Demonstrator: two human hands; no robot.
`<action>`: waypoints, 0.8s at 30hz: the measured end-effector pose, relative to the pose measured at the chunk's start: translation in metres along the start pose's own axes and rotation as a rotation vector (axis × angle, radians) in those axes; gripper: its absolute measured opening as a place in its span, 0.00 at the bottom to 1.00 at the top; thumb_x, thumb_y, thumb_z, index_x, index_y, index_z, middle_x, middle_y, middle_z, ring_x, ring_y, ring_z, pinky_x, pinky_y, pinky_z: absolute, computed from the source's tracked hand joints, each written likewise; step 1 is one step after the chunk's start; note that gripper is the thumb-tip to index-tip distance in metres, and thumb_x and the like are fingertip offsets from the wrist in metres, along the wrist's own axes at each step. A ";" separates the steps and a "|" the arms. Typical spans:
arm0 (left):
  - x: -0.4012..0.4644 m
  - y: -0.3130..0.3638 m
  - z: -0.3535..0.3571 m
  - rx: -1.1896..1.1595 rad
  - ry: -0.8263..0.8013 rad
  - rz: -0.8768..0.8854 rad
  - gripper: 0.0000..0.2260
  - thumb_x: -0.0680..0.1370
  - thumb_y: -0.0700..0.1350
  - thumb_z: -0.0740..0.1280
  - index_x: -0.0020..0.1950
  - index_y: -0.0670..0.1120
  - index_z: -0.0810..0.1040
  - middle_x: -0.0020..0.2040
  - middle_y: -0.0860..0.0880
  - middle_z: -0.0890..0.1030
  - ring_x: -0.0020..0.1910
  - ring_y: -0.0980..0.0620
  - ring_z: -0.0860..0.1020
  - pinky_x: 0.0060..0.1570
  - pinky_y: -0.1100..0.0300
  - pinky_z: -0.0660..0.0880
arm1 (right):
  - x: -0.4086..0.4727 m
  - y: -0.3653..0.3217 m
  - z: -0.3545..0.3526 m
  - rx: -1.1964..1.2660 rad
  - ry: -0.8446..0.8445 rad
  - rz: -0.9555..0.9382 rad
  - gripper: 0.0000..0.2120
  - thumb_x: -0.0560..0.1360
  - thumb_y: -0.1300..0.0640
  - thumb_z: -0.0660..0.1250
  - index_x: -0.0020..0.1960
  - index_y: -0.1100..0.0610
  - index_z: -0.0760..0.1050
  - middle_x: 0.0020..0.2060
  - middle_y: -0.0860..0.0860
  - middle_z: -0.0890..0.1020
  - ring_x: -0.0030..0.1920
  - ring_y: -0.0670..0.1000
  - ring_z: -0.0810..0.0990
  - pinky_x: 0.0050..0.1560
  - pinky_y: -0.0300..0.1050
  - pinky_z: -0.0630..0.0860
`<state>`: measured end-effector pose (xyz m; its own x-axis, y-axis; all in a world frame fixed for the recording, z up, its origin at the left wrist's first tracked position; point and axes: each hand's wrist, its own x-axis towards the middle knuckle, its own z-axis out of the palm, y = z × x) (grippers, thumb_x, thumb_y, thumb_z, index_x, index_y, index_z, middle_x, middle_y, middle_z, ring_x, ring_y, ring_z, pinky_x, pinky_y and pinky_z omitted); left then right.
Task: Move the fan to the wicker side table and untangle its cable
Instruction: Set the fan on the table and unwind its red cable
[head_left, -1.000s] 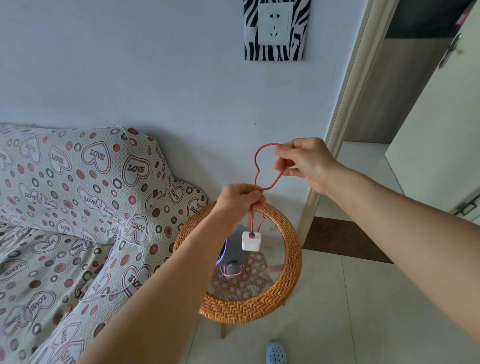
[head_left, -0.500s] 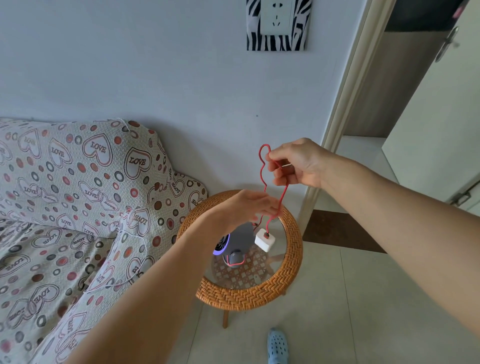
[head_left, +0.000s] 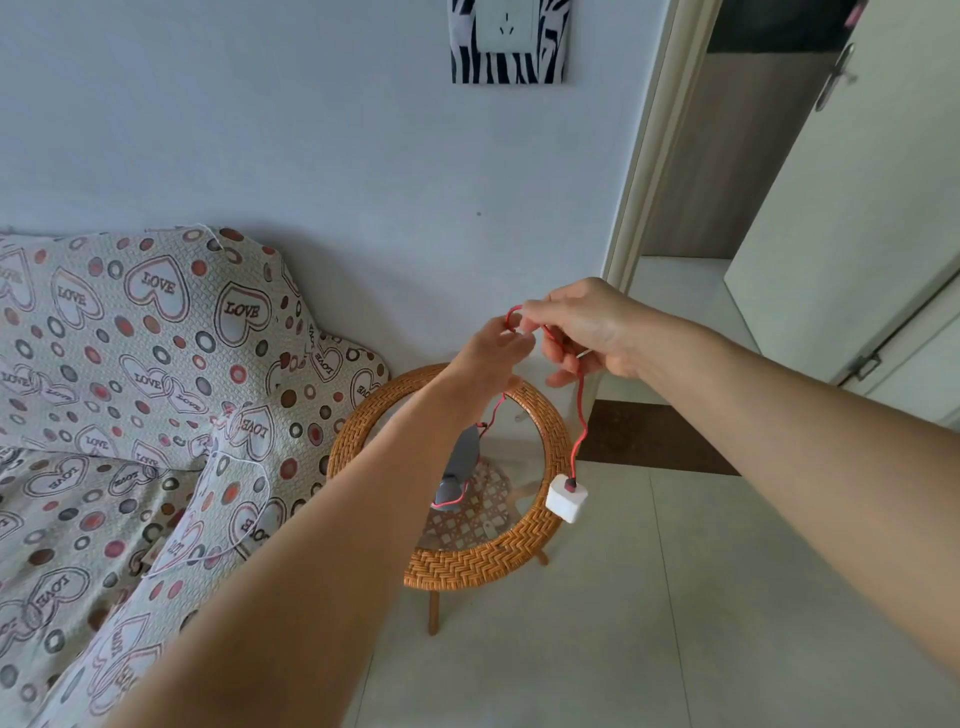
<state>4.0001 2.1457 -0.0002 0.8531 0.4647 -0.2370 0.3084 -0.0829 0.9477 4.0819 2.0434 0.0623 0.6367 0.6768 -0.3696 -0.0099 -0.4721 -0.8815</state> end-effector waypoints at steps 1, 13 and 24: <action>0.000 -0.002 0.002 -0.013 0.010 -0.007 0.18 0.83 0.45 0.60 0.69 0.35 0.70 0.67 0.31 0.74 0.66 0.32 0.73 0.64 0.40 0.73 | -0.001 0.001 -0.001 -0.013 0.001 -0.007 0.08 0.77 0.58 0.65 0.49 0.62 0.79 0.23 0.52 0.74 0.19 0.47 0.67 0.37 0.52 0.83; -0.030 -0.053 0.077 -0.100 -0.105 -0.288 0.15 0.84 0.46 0.59 0.64 0.41 0.79 0.61 0.44 0.82 0.59 0.50 0.81 0.47 0.58 0.79 | 0.007 0.082 -0.016 -0.433 0.072 0.055 0.04 0.73 0.63 0.65 0.44 0.63 0.77 0.28 0.56 0.67 0.25 0.51 0.62 0.26 0.42 0.62; -0.058 -0.090 0.090 0.161 -0.032 -0.262 0.10 0.77 0.57 0.68 0.39 0.58 0.84 0.43 0.52 0.87 0.43 0.50 0.79 0.45 0.58 0.72 | -0.017 0.126 -0.038 -0.725 0.042 -0.098 0.08 0.77 0.53 0.66 0.44 0.55 0.81 0.29 0.47 0.75 0.27 0.47 0.70 0.28 0.39 0.65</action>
<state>3.9601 2.0469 -0.0913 0.7477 0.4607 -0.4782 0.5805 -0.1039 0.8076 4.0990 1.9508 -0.0316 0.6377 0.7196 -0.2748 0.5521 -0.6758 -0.4883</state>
